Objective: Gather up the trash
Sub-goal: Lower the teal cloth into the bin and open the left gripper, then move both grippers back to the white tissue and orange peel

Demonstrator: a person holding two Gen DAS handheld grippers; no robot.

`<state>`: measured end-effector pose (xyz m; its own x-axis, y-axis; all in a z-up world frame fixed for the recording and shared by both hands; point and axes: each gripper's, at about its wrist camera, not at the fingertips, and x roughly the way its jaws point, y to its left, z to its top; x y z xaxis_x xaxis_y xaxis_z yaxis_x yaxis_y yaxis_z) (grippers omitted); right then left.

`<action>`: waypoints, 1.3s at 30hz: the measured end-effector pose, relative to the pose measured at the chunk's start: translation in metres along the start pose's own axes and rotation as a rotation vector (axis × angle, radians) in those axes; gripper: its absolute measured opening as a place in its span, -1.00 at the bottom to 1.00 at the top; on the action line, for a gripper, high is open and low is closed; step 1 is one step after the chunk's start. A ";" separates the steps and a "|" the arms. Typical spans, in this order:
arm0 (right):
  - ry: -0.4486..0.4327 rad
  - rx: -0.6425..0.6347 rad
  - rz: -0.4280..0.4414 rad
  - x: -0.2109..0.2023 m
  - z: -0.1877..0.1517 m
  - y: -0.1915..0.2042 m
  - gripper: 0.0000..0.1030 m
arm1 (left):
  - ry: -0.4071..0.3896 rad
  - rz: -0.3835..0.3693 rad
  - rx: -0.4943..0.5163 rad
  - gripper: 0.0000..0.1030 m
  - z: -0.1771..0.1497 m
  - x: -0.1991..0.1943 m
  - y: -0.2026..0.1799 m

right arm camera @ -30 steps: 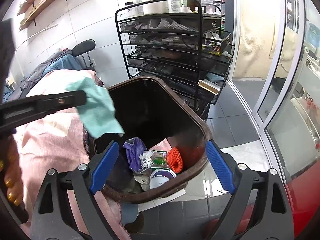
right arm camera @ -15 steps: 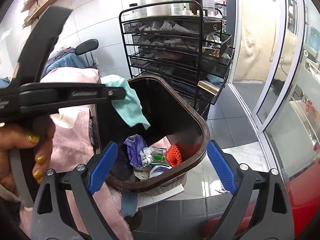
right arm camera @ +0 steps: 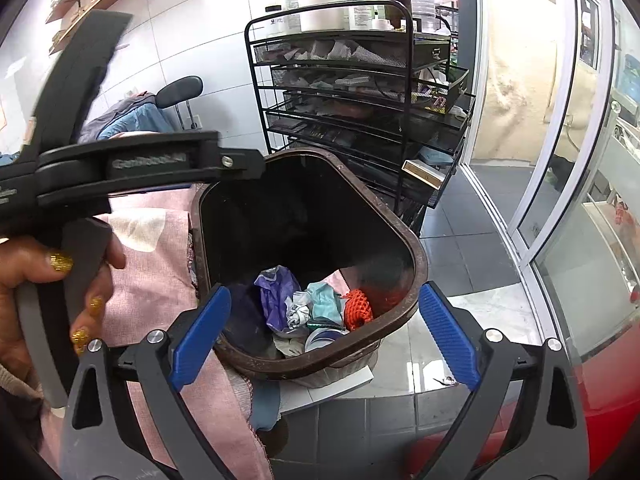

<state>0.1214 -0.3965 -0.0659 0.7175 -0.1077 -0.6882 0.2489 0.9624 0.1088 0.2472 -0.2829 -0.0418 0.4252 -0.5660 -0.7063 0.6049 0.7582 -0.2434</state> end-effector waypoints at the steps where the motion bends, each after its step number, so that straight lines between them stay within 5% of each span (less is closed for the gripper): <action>1: 0.001 -0.001 -0.001 0.001 0.000 0.000 0.82 | -0.008 0.001 -0.003 0.76 -0.001 -0.004 0.001; 19: 0.000 -0.092 0.064 0.002 0.003 0.042 0.83 | -0.091 0.104 0.035 0.90 -0.046 -0.088 0.029; 30: -0.002 -0.184 0.173 -0.001 0.012 0.092 0.83 | -0.073 0.275 -0.135 0.90 -0.084 -0.143 0.118; 39: 0.002 -0.301 0.317 -0.006 0.021 0.153 0.83 | 0.015 0.403 -0.268 0.89 -0.109 -0.162 0.200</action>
<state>0.1689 -0.2541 -0.0306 0.7264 0.2047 -0.6560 -0.1845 0.9776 0.1008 0.2261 -0.0046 -0.0486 0.5795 -0.2064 -0.7884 0.1981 0.9741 -0.1094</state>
